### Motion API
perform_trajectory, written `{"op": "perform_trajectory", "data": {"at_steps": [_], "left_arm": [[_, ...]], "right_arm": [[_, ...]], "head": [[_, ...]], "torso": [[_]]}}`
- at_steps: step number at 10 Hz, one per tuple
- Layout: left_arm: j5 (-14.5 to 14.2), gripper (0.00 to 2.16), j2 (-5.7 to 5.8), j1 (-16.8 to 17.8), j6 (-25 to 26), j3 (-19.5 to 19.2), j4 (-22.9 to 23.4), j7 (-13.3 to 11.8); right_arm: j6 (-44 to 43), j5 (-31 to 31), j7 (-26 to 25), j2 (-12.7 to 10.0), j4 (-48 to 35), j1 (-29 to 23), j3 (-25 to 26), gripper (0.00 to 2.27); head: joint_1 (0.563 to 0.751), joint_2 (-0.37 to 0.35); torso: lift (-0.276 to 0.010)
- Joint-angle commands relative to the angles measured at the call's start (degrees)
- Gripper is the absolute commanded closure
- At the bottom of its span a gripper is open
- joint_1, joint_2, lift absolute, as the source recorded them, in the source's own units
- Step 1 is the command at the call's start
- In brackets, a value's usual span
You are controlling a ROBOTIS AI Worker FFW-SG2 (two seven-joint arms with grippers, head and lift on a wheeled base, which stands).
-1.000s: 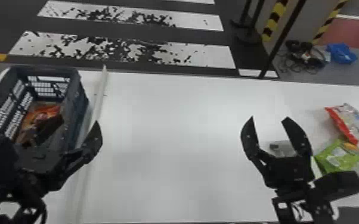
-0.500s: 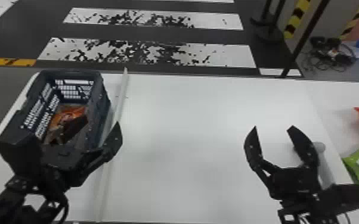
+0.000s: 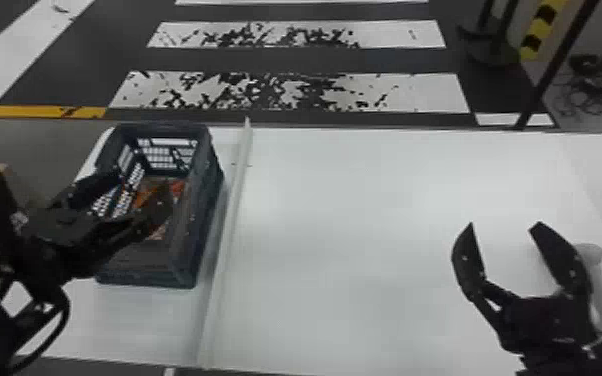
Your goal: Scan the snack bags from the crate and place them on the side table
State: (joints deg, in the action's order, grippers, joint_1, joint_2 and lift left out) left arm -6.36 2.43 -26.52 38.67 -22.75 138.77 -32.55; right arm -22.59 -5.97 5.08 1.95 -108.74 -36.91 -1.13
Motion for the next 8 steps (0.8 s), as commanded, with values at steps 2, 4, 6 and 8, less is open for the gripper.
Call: {"op": "perform_trajectory", "data": {"at_steps": [2, 4, 6, 8], "left_arm": [[6.28, 0.14, 4.43, 8.50, 1.90, -4.67, -3.24, -6.65], [10.76, 0.13, 9.70, 14.21, 1.90, -5.20, -7.46, -11.31], [16.03, 0.13, 12.43, 18.43, 2.08, -4.58, -13.17, -16.93], [23.15, 0.13, 15.15, 23.70, 1.90, 1.04, -20.82, -22.56]], "right_arm": [[-0.13, 0.08, 0.55, 0.16, -0.07, -0.45, -0.01, 0.07], [-0.13, 0.08, 0.64, 0.16, -0.07, -0.53, -0.27, 0.07], [0.05, 0.08, 0.72, 0.16, 0.02, -0.53, -0.54, 0.07], [0.05, 0.08, 0.72, 0.34, 0.02, -0.53, -0.54, 0.07]], "head": [[0.695, 0.149], [0.695, 0.188], [0.695, 0.223], [0.695, 0.234]], "torso": [[-0.094], [-0.094], [-0.094], [-0.094]]}}
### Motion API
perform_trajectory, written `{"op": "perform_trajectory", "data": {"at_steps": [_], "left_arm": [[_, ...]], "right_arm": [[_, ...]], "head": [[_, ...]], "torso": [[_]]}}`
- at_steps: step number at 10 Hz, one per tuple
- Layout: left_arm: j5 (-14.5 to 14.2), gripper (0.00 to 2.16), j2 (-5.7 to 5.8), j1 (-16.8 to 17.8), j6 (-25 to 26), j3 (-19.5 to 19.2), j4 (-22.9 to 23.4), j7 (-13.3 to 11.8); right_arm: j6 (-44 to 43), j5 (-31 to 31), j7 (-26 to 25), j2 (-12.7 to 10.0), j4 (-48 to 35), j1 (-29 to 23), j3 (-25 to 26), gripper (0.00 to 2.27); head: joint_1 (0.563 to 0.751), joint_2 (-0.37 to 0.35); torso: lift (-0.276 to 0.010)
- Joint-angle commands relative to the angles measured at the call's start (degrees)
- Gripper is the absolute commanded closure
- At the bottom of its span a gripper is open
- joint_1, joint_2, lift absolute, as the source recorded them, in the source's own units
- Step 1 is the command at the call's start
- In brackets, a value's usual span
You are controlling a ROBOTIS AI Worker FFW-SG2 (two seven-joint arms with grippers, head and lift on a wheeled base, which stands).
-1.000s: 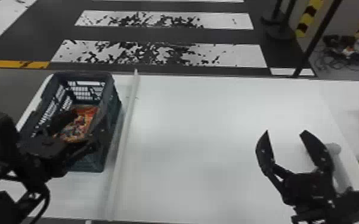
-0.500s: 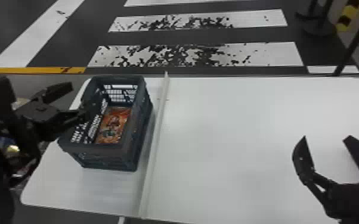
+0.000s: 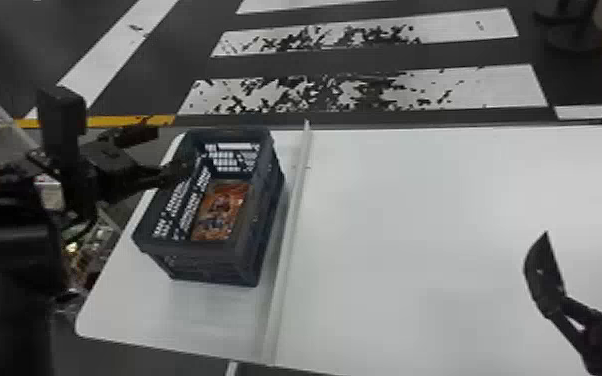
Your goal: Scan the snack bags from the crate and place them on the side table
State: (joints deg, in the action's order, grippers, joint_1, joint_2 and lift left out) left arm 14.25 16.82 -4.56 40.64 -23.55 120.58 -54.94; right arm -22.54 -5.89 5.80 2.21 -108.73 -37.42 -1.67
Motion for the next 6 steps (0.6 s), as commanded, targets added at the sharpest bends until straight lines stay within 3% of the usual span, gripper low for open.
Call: {"op": "perform_trajectory", "data": {"at_steps": [1, 2, 5, 6], "left_arm": [[5.88, 0.12, 1.20, 4.48, -0.07, 4.22, -6.76, -3.15], [8.95, 0.12, 1.37, 6.50, -0.07, 6.06, -10.36, -4.56], [14.49, 0.10, 2.52, 12.91, -0.42, 8.43, -20.91, -11.94], [17.92, 0.10, 2.60, 14.58, -1.13, 10.28, -23.81, -12.47]], "right_arm": [[0.17, 0.00, 0.09, 0.07, 0.01, -0.02, 0.00, 0.06], [0.17, 0.00, 0.35, 0.07, 0.01, -0.02, 0.00, 0.06], [0.35, -0.26, 0.61, 0.95, -0.08, 0.25, -0.09, 0.06], [0.53, -0.35, 0.61, 1.04, -0.08, 0.34, -0.09, 0.06]], "head": [[0.695, 0.226], [0.695, 0.218], [0.695, 0.217], [0.695, 0.219]], "torso": [[-0.094], [-0.094], [-0.094], [-0.094]]}}
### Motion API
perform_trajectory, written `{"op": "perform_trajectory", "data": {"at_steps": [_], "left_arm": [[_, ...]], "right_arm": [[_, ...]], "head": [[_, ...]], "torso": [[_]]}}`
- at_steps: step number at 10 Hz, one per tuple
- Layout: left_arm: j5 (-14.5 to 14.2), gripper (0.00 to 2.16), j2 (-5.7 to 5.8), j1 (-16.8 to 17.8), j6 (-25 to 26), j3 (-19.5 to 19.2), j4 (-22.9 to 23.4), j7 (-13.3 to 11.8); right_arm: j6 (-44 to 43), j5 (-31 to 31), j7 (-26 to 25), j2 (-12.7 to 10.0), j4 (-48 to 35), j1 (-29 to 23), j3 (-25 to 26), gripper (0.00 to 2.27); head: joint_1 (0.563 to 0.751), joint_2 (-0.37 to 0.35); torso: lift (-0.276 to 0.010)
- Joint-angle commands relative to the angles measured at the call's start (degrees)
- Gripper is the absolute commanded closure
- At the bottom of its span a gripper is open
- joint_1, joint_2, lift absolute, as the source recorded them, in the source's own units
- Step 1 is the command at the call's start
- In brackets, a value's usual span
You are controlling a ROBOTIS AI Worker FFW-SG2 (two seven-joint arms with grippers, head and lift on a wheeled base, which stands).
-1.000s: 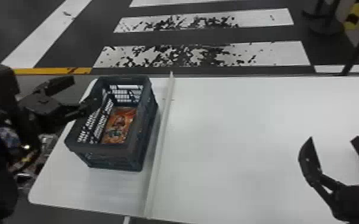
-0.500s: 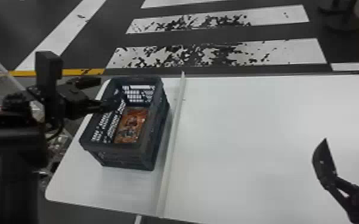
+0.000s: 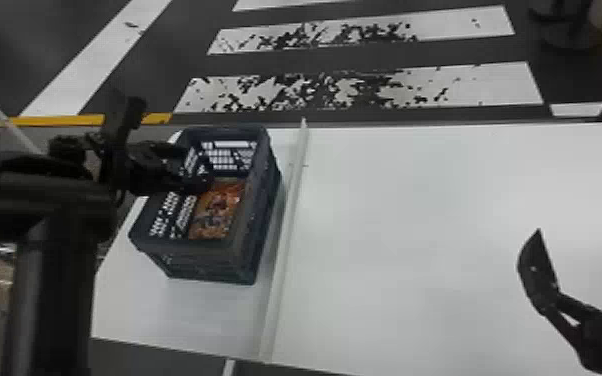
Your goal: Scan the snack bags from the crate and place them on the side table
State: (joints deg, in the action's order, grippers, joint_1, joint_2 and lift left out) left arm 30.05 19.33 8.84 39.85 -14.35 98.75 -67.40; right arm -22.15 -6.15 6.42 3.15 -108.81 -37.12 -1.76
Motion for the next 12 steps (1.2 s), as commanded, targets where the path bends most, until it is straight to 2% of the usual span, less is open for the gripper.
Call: {"op": "perform_trajectory", "data": {"at_steps": [1, 3, 5, 7, 10, 12], "left_arm": [[3.62, 0.08, 0.09, 3.20, -0.87, 2.84, -5.24, -1.06], [9.15, 0.03, -0.35, 5.93, -1.92, 7.32, -10.60, -1.94], [11.61, 0.00, -0.79, 8.74, -2.98, 9.78, -17.02, -2.82], [15.92, 0.00, -1.14, 10.50, -3.33, 11.89, -21.67, -2.47], [17.33, 0.00, -1.40, 13.05, -4.56, 14.96, -29.32, -1.33], [18.91, 0.00, -2.46, 14.63, -6.84, 15.32, -33.80, -0.54]], "right_arm": [[0.32, -0.09, 0.08, 0.19, 0.09, 0.20, 0.00, 0.05], [0.84, -0.26, 0.17, 0.46, 0.09, 0.55, 0.00, 0.06], [1.02, -0.70, 0.17, 0.81, 0.18, 0.73, 0.00, 0.06], [1.02, -1.41, 0.26, 1.16, 0.53, 0.91, 0.00, 0.06], [0.84, -1.67, 0.35, 1.16, 1.15, 1.08, 0.00, 0.06], [0.84, -2.11, 0.96, 1.16, 1.32, 1.08, 0.09, 0.06]], "head": [[0.695, 0.219], [0.695, 0.210], [0.695, 0.197], [0.695, 0.192], [0.695, 0.198], [0.695, 0.196]], "torso": [[-0.094], [-0.094], [-0.094], [-0.094], [-0.094], [-0.094]]}}
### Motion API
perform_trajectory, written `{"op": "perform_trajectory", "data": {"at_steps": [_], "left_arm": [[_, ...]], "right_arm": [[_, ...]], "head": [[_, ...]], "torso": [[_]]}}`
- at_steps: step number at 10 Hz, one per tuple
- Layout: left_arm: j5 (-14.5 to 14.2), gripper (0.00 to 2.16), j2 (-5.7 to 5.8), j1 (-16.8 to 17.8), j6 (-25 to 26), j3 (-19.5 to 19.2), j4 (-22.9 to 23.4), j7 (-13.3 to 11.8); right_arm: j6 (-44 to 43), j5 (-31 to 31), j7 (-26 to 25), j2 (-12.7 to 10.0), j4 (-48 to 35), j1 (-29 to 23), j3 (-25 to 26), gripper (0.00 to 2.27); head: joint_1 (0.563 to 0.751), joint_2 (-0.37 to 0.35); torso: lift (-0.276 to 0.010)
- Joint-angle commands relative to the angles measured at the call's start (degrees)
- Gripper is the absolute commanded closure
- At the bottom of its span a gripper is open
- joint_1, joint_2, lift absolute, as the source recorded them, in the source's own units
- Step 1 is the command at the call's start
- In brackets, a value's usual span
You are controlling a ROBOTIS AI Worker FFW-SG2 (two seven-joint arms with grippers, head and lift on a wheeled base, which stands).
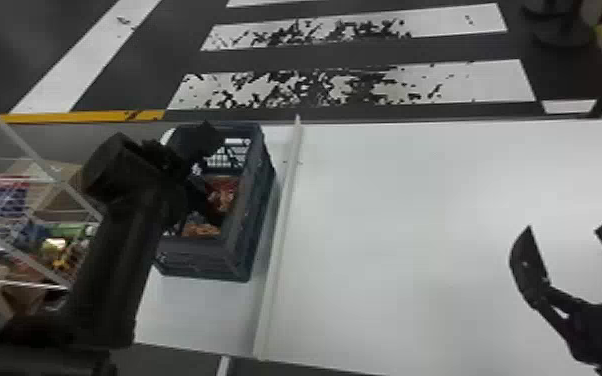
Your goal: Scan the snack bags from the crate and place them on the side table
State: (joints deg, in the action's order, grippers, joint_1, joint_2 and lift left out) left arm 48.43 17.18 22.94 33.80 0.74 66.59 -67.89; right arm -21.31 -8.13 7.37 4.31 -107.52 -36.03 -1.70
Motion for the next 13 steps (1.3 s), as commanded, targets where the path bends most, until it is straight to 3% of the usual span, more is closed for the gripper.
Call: {"op": "perform_trajectory", "data": {"at_steps": [1, 3, 5, 6, 7, 8, 10, 13], "left_arm": [[1.05, 0.00, -0.48, 2.02, -0.79, 1.46, -4.89, 1.09], [1.66, 0.04, -0.66, 3.52, -1.49, 2.86, -9.37, 2.06], [2.19, 0.65, -0.66, 3.60, -5.01, 3.04, -11.39, 0.92], [2.10, 1.11, -0.66, 3.43, -6.41, 2.69, -11.48, 0.30], [1.49, 2.03, -0.74, 2.11, -6.24, 0.31, -10.52, 2.06], [0.87, 2.14, -1.09, 0.70, -6.41, -2.76, -7.53, 1.80], [-2.55, 2.14, -0.74, -0.53, -7.99, -6.89, -3.66, 0.92], [-4.93, 2.14, -0.57, -0.97, -12.92, -11.37, -3.05, -0.40]], "right_arm": [[0.00, -0.13, 0.10, 0.00, 0.03, 0.00, 0.03, 0.06], [-0.17, -0.13, 0.19, 0.00, 0.21, 0.00, 0.03, 0.06], [-0.35, -0.66, 0.36, 0.00, 0.47, 0.00, 0.03, 0.06], [-0.35, -0.66, 0.45, 0.00, 0.47, 0.00, 0.03, 0.06], [-0.35, -0.75, 0.45, 0.00, 0.47, 0.00, 0.03, 0.06], [-0.35, -0.75, 0.45, 0.00, 0.47, 0.00, 0.03, 0.06], [-0.17, -0.75, 0.45, -0.09, 0.47, 0.00, 0.03, 0.06], [-0.17, -0.75, 0.36, -0.18, 0.74, 0.00, -0.06, 0.06]], "head": [[0.695, 0.194], [0.695, 0.196], [0.695, 0.196], [0.695, 0.192], [0.695, 0.189], [0.695, 0.190], [0.695, 0.196], [0.695, 0.207]], "torso": [[-0.094], [-0.094], [-0.094], [-0.094], [-0.094], [-0.094], [-0.094], [-0.094]]}}
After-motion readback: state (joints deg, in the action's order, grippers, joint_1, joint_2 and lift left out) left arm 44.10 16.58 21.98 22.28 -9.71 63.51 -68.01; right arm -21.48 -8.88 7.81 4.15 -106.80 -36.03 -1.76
